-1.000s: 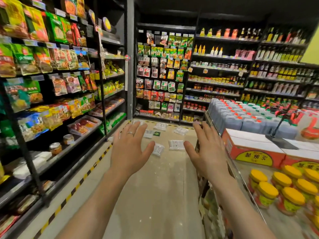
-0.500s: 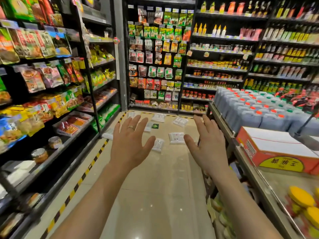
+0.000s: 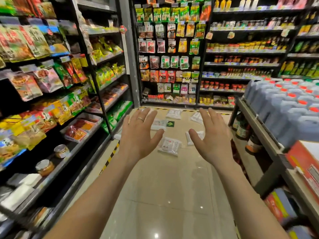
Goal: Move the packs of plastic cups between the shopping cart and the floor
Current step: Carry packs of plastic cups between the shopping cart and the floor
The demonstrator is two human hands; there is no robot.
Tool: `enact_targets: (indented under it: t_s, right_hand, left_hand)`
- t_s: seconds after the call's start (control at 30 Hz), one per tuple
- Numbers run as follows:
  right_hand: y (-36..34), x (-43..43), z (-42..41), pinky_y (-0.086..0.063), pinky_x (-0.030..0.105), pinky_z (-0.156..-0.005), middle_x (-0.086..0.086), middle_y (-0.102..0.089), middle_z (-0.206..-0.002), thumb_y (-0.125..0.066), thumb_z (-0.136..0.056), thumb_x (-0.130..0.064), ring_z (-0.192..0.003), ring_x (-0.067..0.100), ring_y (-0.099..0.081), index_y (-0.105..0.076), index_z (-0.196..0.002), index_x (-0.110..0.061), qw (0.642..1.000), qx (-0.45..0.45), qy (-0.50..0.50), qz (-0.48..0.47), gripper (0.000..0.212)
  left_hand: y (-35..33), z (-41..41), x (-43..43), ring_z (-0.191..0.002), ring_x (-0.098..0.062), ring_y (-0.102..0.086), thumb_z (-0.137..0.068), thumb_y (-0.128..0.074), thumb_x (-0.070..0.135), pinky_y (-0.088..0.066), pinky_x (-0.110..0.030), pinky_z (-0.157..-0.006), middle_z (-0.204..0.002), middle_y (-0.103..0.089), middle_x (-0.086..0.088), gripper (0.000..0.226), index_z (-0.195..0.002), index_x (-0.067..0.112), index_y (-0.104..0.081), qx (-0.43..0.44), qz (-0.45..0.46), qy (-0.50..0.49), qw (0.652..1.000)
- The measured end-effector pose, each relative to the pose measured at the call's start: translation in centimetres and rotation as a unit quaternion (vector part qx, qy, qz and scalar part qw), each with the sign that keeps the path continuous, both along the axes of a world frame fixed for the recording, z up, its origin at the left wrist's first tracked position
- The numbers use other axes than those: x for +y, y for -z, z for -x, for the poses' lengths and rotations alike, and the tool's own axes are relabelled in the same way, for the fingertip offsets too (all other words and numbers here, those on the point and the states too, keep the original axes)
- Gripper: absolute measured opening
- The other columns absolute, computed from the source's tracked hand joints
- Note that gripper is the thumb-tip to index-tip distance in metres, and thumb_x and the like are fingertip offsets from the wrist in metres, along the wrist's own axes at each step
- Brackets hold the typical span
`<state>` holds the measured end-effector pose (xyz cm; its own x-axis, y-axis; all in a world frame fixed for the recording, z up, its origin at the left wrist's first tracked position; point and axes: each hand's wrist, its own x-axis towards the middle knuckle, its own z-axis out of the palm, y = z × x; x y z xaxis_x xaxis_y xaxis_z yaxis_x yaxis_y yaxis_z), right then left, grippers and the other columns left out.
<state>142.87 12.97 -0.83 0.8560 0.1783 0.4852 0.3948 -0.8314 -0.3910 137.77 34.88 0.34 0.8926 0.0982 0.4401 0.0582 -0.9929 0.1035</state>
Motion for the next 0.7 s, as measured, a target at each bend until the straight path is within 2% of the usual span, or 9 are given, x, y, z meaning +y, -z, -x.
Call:
enact_targets:
  t_s: [0.13,0.23,0.33,0.43,0.57,0.7]
  right_hand:
    - [0.1,0.3,-8.1,-0.019,0.050,-0.118,0.003,-0.022,-0.161,-0.052,-0.093,-0.049,-0.148,0.028,-0.015,-0.024,-0.153,-0.030,1.000,0.005,0.000,-0.002,0.068]
    - [-0.1,0.2,-13.3,-0.013,0.048,-0.119,0.003,-0.019,-0.162,-0.051,-0.094,-0.048,-0.149,0.028,-0.012,-0.023,-0.153,-0.030,1.000,0.016,-0.008,-0.003,0.068]
    - [0.4,0.1,-16.9,-0.011,0.047,-0.119,0.003,-0.017,-0.162,-0.050,-0.094,-0.050,-0.150,0.026,-0.009,-0.022,-0.153,-0.031,0.999,0.031,-0.011,-0.001,0.068]
    - [1.0,0.3,-20.4,-0.010,0.046,-0.118,0.002,-0.018,-0.162,-0.048,-0.093,-0.055,-0.149,0.026,-0.008,-0.022,-0.153,-0.032,0.999,0.040,-0.017,0.013,0.070]
    - [2.2,0.8,-25.1,-0.012,0.047,-0.118,0.002,-0.019,-0.162,-0.039,-0.086,-0.062,-0.149,0.028,-0.010,-0.023,-0.152,-0.033,0.998,0.057,-0.009,0.011,0.074]
    - [3.6,2.0,-30.4,-0.011,0.046,-0.118,0.001,-0.017,-0.162,-0.038,-0.086,-0.062,-0.149,0.028,-0.010,-0.024,-0.153,-0.031,0.997,0.072,0.008,0.020,0.075]
  left_hand:
    - [0.0,-8.1,0.1,-0.143,-0.023,-0.030,-0.090,-0.032,0.061,-0.024,-0.050,-0.115,-0.154,-0.038,0.000,0.069,-0.148,0.026,-0.038,-0.009,0.000,0.010,1.000]
    - [0.8,-13.1,0.3,-0.140,-0.026,-0.037,-0.087,-0.033,0.061,-0.024,-0.052,-0.113,-0.150,-0.045,-0.003,0.070,-0.144,0.023,-0.046,-0.017,0.014,0.015,1.000]
    - [1.7,-17.1,0.3,-0.140,-0.026,-0.037,-0.087,-0.031,0.062,-0.020,-0.050,-0.114,-0.151,-0.044,-0.003,0.071,-0.144,0.024,-0.045,-0.005,0.017,0.012,1.000]
    - [2.1,-21.2,0.3,-0.139,-0.025,-0.038,-0.087,-0.033,0.061,-0.022,-0.048,-0.112,-0.150,-0.045,-0.004,0.070,-0.143,0.023,-0.047,-0.005,0.025,0.020,0.999]
    - [3.0,-26.9,0.7,-0.141,-0.025,-0.035,-0.087,-0.031,0.062,-0.019,-0.048,-0.115,-0.152,-0.042,-0.003,0.070,-0.145,0.024,-0.044,0.005,0.034,0.032,0.999]
    - [5.1,-33.4,2.0,-0.141,-0.025,-0.034,-0.088,-0.032,0.061,-0.023,-0.050,-0.115,-0.152,-0.042,-0.003,0.068,-0.145,0.025,-0.043,0.019,0.058,0.054,0.997]
